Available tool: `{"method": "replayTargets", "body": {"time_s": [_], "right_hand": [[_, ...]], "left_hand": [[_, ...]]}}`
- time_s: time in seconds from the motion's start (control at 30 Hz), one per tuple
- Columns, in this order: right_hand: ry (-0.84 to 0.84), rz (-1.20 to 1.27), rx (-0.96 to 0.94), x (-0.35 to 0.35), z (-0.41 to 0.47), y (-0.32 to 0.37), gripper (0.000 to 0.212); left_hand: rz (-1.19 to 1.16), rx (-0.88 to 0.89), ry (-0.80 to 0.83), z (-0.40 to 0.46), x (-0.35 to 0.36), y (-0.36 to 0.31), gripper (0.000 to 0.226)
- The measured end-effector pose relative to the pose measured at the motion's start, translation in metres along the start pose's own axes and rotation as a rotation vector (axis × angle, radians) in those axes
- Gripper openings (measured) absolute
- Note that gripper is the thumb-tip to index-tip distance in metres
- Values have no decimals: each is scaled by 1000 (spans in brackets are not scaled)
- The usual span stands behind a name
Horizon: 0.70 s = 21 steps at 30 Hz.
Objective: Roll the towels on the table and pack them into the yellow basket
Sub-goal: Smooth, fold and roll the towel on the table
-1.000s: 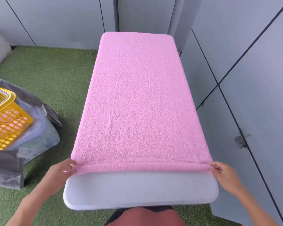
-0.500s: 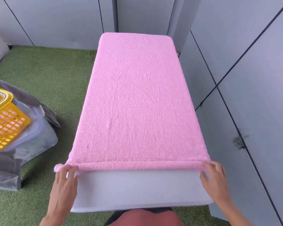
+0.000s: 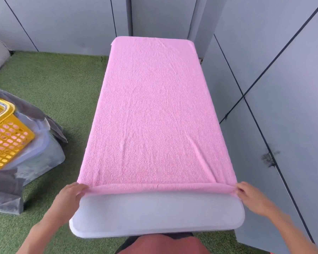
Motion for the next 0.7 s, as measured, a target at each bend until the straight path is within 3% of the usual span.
{"method": "replayTargets", "body": {"time_s": [0.07,0.13,0.2,0.27,0.47,0.53,0.7], "right_hand": [[-84,148,60,-8,8,6,13],[-271,260,102,-12,8,8,16],[-475,99,40,-10,3,13,18],[-567,-80,-39,4,-7,22,13],[-538,-94,-170,41,-26,23,55],[-511,-76,-150,35,-17,24,51],[-440,-80,-93,22,8,16,42]], "left_hand": [[-102,-59,-1,10,-6,3,25],[-104,-139,-63,17,-13,6,17],[-13,-187,-153,16,-15,5,12],[128,-135,-231,4,-14,-10,16],[253,28,-311,-28,11,-34,55],[232,14,-304,-19,11,-35,59],[145,-1,-236,9,4,-29,42]]}}
Point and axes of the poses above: each hand's wrist, its own z-axis towards the middle knuckle, its own x-axis out of the palm, y = z × x, the point moved 6 cm from there along z, towards the middle knuckle, and after that the axes turned 15 degrees about z, right-handed, at the moved point
